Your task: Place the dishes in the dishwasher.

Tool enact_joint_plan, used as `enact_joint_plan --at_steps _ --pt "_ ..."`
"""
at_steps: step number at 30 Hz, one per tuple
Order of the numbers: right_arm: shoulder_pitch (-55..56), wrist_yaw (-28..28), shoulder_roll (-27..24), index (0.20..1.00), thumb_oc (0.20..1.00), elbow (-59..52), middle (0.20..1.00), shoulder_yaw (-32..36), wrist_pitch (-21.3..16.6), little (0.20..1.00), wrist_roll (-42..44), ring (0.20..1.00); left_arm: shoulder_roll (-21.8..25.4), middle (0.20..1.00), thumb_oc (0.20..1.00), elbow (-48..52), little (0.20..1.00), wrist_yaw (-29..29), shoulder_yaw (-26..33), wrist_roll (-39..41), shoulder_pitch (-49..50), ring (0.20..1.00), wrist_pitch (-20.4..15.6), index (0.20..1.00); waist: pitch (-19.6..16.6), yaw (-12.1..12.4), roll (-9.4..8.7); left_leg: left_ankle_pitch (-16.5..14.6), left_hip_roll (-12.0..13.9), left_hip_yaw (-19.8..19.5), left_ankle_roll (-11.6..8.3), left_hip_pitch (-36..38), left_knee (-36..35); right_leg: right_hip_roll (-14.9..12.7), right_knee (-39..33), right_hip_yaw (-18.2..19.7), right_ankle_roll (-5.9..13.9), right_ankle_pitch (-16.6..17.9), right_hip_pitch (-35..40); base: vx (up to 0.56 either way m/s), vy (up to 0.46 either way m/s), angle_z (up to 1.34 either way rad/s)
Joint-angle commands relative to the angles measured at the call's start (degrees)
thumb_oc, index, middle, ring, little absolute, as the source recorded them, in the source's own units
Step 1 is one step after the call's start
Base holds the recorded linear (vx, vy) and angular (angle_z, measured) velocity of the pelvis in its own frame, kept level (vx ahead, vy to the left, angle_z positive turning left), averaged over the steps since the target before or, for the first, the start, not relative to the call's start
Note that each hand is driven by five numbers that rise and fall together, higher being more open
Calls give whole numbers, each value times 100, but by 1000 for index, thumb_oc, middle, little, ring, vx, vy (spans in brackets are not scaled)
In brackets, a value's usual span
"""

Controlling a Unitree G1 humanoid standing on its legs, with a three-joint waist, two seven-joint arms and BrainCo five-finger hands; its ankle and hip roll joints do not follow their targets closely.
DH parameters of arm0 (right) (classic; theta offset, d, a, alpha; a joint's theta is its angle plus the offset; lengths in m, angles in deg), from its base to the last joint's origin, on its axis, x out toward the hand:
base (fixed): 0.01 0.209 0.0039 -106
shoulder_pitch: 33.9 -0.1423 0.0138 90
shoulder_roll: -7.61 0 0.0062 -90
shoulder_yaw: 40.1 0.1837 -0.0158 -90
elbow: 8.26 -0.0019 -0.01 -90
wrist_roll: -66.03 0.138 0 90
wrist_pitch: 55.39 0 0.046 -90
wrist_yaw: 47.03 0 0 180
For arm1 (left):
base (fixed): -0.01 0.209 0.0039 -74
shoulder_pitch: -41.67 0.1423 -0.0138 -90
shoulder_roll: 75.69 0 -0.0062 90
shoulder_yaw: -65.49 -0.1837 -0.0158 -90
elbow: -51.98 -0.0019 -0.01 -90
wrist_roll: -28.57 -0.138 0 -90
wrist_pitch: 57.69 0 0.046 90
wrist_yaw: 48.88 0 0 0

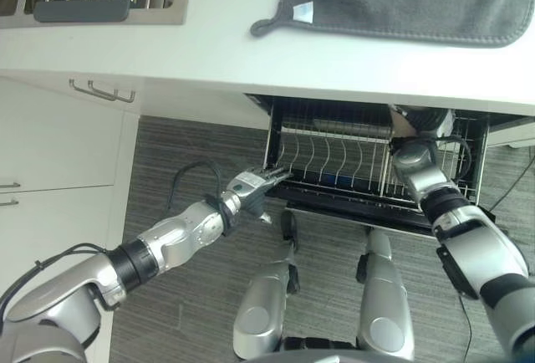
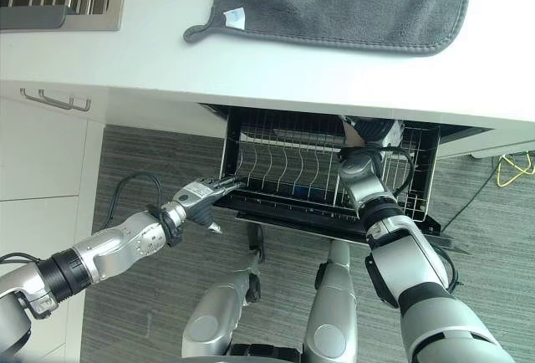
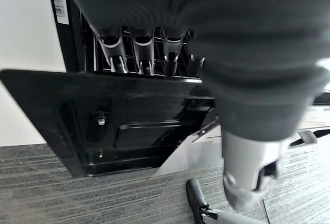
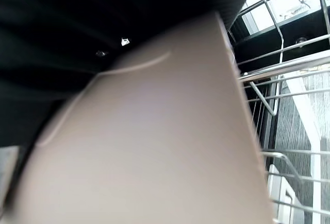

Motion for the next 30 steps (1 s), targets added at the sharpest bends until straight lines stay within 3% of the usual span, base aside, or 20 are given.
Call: enact_joint_plan --at_steps 1,9,13,17,30 --pt "706 1086 -789 1000 1000 767 1000 559 486 1000 396 1000 -60 1000 1000 -9 1000 223 67 -254 240 1000 -76 1000 -25 -289 228 -229 309 130 -30 -127 -13 -267 181 199 653 -744 249 0 0 0" --pt "753 1556 -800 1000 1000 796 1000 734 709 1000 467 1000 -113 1000 1000 -38 1000 279 89 -323 350 1000 -53 1000 -25 -290 223 -236 316 132 -19 -122 -4 -265 190 209 647 -751 252 0 0 0" --pt "732 2198 -842 1000 1000 914 1000 751 1002 1000 403 1000 -136 1000 1000 -38 1000 268 83 -348 362 1000 -60 1000 -25 -272 244 -228 316 115 -9 -144 -1 -262 201 203 639 -749 229 0 0 0" --pt "762 2456 -880 1000 1000 969 1000 875 882 1000 412 1000 -137 1000 1000 72 1000 186 116 -405 413 1000 1 1000 -25 -254 254 -240 316 101 2 -149 5 -266 202 182 638 -761 240 5 -10 -3" --pt "867 2253 -857 1000 1000 788 1000 871 626 1000 573 1000 28 1000 1000 379 1000 -38 258 -438 455 1000 71 1000 -25 -215 192 -245 316 64 33 -179 26 -257 239 155 623 -774 236 1 -8 -2"
